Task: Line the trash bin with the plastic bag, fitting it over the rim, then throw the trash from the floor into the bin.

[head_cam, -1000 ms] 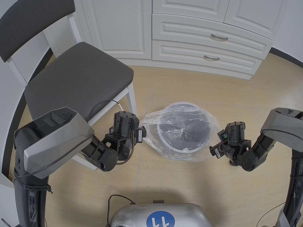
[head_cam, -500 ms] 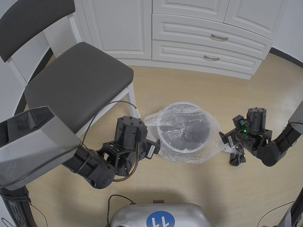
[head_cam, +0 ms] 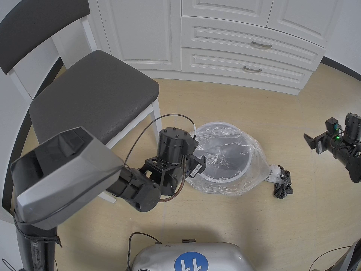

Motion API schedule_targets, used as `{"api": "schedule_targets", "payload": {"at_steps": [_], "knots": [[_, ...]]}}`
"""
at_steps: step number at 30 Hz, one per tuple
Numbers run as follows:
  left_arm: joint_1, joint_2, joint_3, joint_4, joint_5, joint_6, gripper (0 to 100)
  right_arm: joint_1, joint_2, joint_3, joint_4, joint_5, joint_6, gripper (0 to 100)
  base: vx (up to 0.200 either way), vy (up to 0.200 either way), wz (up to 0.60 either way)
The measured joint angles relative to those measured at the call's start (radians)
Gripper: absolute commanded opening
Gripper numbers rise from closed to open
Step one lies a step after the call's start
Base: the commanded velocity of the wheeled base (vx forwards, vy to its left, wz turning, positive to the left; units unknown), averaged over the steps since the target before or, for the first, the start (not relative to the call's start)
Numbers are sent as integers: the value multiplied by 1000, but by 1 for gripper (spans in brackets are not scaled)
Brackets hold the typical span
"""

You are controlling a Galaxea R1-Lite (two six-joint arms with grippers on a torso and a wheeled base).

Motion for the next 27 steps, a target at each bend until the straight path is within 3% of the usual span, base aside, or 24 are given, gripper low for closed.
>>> {"api": "schedule_targets", "payload": {"at_steps": [4, 8, 20, 27], "knots": [[4, 83, -113, 13, 15, 39, 100, -96, -34, -1, -1, 78, 10, 100, 0, 0, 0], [18, 158, -231, 45, 24, 58, 100, -136, -61, -5, -3, 110, 33, 100, 0, 0, 0], [94, 351, -645, 136, 74, 71, 100, -156, -125, 13, -6, 137, 47, 100, 0, 0, 0], [156, 382, -756, 147, 83, 54, 100, -136, -158, 43, -8, 139, 28, 100, 0, 0, 0]]}}
